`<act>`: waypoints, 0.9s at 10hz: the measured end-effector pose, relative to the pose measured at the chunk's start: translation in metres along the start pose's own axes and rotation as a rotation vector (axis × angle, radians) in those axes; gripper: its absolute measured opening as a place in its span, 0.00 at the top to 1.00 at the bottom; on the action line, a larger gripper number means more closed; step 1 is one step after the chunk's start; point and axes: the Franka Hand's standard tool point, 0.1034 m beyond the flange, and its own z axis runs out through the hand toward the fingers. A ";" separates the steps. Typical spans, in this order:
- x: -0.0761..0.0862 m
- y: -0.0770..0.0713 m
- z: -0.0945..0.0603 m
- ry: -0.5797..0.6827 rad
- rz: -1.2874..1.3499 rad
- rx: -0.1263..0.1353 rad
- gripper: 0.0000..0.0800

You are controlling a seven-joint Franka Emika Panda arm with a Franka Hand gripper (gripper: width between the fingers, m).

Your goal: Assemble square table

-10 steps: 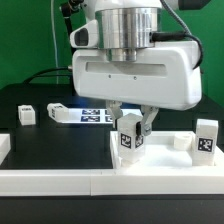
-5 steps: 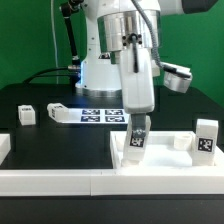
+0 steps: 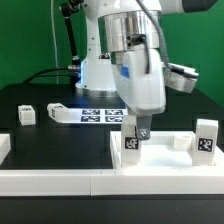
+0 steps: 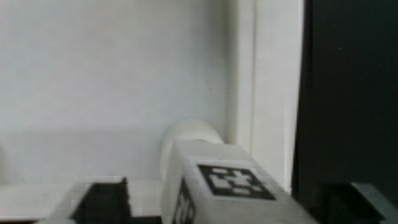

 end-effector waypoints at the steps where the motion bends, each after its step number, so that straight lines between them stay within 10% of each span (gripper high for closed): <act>1: 0.002 -0.001 0.000 -0.005 -0.115 -0.006 0.22; 9: 0.005 -0.002 -0.001 0.071 -1.009 -0.031 0.19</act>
Offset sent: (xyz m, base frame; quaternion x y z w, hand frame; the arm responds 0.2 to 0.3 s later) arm 0.0000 0.0000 0.0000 0.0000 0.0000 -0.1938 0.9810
